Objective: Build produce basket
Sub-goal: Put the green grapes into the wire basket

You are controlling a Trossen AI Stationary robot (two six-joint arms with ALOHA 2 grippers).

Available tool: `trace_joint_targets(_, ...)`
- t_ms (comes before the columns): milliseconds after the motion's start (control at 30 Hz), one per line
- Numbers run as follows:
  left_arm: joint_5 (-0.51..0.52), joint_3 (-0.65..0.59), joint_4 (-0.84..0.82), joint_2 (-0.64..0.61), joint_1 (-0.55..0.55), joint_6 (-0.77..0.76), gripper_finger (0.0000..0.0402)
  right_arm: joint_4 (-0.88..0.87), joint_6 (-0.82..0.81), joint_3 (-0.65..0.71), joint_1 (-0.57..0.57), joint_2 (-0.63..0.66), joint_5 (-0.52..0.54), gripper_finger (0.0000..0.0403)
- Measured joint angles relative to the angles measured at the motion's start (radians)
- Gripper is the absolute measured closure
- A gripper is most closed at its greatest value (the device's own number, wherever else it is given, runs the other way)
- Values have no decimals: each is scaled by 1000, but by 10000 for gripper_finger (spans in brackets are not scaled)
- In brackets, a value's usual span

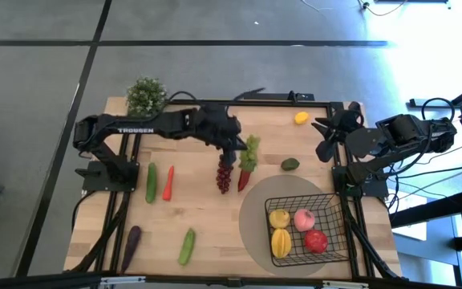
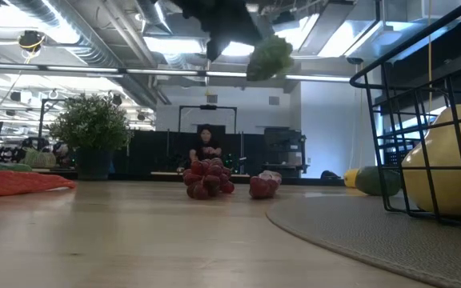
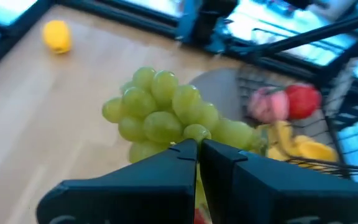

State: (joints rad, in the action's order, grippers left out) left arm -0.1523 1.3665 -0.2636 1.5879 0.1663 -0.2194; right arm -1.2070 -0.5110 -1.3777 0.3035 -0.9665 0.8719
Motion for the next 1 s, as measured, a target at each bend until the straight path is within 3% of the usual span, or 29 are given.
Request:
trace_joint_targets(267, -92, 44, 40, 0, -104, -92, 401, -43, 0, 0, 0, 0, -1, 334)
trace_joint_targets(600, -84, 46, 231, 29, -207, -243, 401, -111, 5, 0, 0, 0, -14, 334)
trace_joint_targets(1000, -106, 46, 413, 141, -253, -276, 401, -112, 18, 0, 0, 0, -58, 334)
